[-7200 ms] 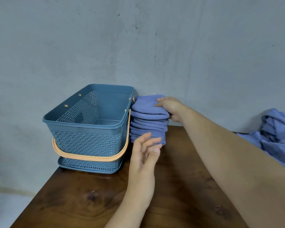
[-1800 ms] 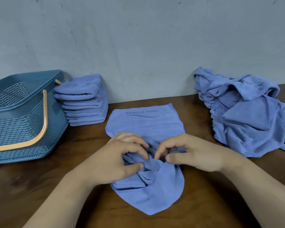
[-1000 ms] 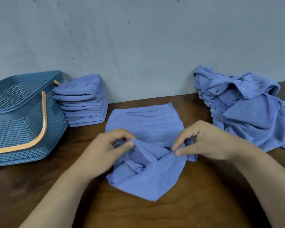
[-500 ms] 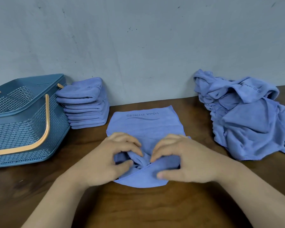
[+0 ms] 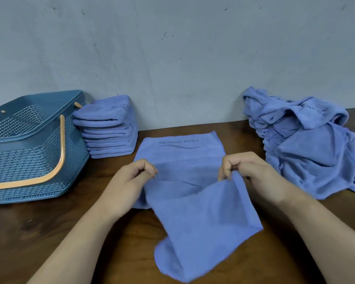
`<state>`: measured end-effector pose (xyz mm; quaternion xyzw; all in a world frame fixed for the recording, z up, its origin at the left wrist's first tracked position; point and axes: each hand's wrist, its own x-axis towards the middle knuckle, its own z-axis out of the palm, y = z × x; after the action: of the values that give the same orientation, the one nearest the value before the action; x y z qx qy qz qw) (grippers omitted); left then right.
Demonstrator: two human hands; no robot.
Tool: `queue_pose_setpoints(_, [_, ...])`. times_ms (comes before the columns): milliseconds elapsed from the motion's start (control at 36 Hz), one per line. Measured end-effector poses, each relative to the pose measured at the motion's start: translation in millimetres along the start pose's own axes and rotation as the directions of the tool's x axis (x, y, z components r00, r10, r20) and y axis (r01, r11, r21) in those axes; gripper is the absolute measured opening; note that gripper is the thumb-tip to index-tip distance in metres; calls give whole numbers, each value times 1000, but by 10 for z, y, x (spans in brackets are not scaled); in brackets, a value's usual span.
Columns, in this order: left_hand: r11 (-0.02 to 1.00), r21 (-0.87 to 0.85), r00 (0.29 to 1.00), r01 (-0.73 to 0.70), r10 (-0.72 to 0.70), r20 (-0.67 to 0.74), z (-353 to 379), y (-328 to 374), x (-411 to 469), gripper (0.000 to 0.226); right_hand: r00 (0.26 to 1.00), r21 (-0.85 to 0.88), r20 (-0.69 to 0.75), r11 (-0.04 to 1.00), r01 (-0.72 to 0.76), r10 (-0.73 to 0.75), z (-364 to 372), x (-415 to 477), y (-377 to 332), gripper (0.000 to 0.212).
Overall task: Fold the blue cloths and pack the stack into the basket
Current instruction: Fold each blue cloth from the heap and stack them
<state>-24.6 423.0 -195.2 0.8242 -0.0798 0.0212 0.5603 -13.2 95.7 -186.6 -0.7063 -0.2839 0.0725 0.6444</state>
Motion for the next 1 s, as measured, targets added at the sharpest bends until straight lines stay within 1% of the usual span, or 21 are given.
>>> queue_pose_setpoints(56, [993, 108, 999, -48, 47, 17, -8, -6, -23, 23, 1000, -52, 28, 999, -5, 6, -15, 35, 51, 26])
queue_pose_setpoints(111, [956, 259, 991, -135, 134, 20, -8, 35, -43, 18, 999, -111, 24, 994, -19, 22, 12, 38, 75, 32])
queue_pose_setpoints(167, [902, 398, 983, -170, 181, 9, -24, 23, -23, 16, 999, -273, -29, 962, -24, 17, 53, 35, 112, 34])
queue_pose_setpoints(222, [864, 488, 991, -126, 130, 24, -42, -37, 7, 15, 994, -473, -105, 878, -71, 24, 96, 46, 159, 27])
queue_pose_setpoints(278, [826, 554, 995, -102, 82, 62, -47, -95, 10, 13, 991, -623, -121, 772, -127, 65, 134, 45, 180, 14])
queue_pose_setpoints(306, [820, 562, 994, -109, 77, 80, -38, -98, 6, 13, 991, -715, -99, 686, -135, 91, 152, 39, 183, 19])
queue_pose_setpoints(361, [860, 501, 994, -97, 60, 90, 5, -70, -3, 11, 987, -834, -78, 534, -142, 141, 162, 30, 189, 38])
queue_pose_setpoints(389, [873, 483, 995, -73, 32, 93, 29, -64, -8, 18, 983, -851, -95, 499, -162, 156, 151, 34, 188, 43])
queue_pose_setpoints(417, [861, 504, 994, -64, 12, 106, 51, -80, -2, 29, 977, -863, -120, 468, -189, 175, 123, 42, 204, 47])
queue_pose_setpoints(472, [776, 628, 990, -64, -29, 136, 94, -142, 4, 48, 960, -885, -176, 392, -251, 217, 28, 68, 289, 52])
queue_pose_setpoints(500, [757, 652, 992, -43, -45, 118, 103, -180, 14, 51, 946, -882, -217, 366, -295, 239, -26, 78, 330, 53])
queue_pose_setpoints(528, [775, 632, 996, -12, -46, 75, 92, -212, 32, 50, 934, -869, -259, 362, -337, 247, -84, 85, 370, 52])
queue_pose_setpoints(583, [866, 499, 999, 33, -15, -40, 61, -201, 48, 39, 933, -850, -298, 389, -356, 202, -160, 87, 412, 48])
queue_pose_setpoints(639, [915, 399, 989, 68, -11, -146, 57, -151, 49, 21, 965, -847, -246, 464, -261, 93, -147, 86, 403, 45])
queue_pose_setpoints(694, [915, 381, 976, 132, -52, -212, 83, -100, 55, 12, 989, -807, -146, 578, -120, 2, -62, 97, 339, 42])
queue_pose_setpoints(750, [877, 441, 969, 192, -100, -224, 131, -87, 46, 25, 999, -769, -47, 638, -40, 6, 53, 90, 249, 32])
queue_pose_setpoints(778, [843, 495, 969, 211, -114, -219, 155, -87, 41, 31, 1000, -772, 1, 635, -16, 27, 103, 77, 206, 27])
queue_pose_setpoints(833, [788, 564, 966, 247, -156, -206, 182, -76, 26, 37, 993, -808, 84, 589, 19, 83, 168, 52, 140, 25])
queue_pose_setpoints(889, [802, 529, 960, 277, -206, -191, 173, -43, 18, 34, 984, -828, 140, 557, 58, 106, 198, 24, 85, 29])
queue_pose_setpoints(944, [836, 469, 958, 284, -228, -173, 134, -19, 11, 29, 980, -812, 175, 577, 89, 95, 226, 6, 27, 31])
queue_pose_setpoints(1000, [860, 422, 955, 286, -220, -197, 72, -3, 4, 25, 973, -784, 211, 611, 110, 95, 260, -6, -27, 28])
